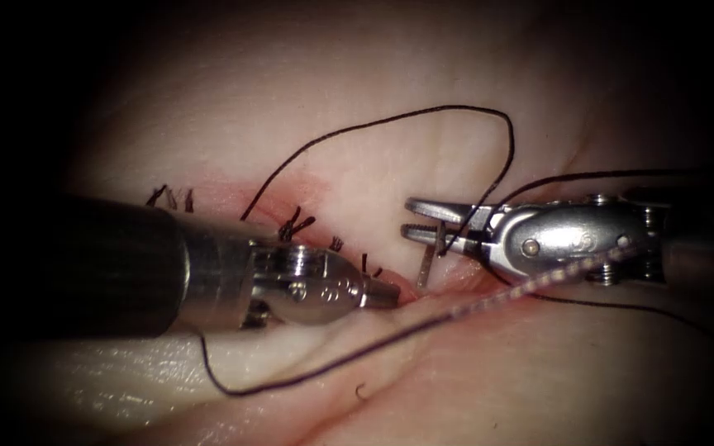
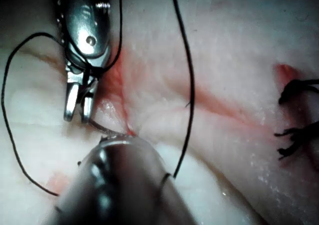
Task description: Wound Closure
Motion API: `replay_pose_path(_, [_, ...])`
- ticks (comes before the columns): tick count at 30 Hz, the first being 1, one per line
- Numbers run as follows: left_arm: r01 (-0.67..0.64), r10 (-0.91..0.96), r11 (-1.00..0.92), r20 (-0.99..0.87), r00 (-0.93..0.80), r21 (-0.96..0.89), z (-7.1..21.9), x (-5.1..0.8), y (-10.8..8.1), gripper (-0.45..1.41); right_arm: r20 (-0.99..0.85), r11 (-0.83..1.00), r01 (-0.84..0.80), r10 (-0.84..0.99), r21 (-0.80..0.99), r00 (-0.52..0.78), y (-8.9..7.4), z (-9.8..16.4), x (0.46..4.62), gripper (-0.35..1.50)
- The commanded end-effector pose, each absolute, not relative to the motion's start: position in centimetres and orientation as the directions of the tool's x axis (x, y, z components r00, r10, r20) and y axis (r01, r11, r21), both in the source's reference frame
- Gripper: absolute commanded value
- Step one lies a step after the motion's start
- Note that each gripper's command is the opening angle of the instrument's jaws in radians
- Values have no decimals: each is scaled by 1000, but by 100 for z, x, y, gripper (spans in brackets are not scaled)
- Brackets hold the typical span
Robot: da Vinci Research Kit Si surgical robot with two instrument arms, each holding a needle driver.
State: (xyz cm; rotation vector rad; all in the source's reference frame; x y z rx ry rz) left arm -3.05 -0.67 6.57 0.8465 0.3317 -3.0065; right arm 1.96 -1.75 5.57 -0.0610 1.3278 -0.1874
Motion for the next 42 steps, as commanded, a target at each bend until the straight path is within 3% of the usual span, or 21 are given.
replay_pose_path(1, [58, 56, -978, -518, -853, -202, 662, -311, -66, -5, -962, 986, 92, -154, -137, 225, -168, 558, 204, -35])
replay_pose_path(26, [49, 62, -979, -520, -852, -198, 655, -310, -64, -6, -963, 984, 122, -157, -133, 220, -214, 575, 204, -35])
replay_pose_path(42, [50, 66, -977, -520, -851, -206, 636, -336, -83, -6, -975, 995, 14, 99, 104, 201, -123, 544, 196, -35])
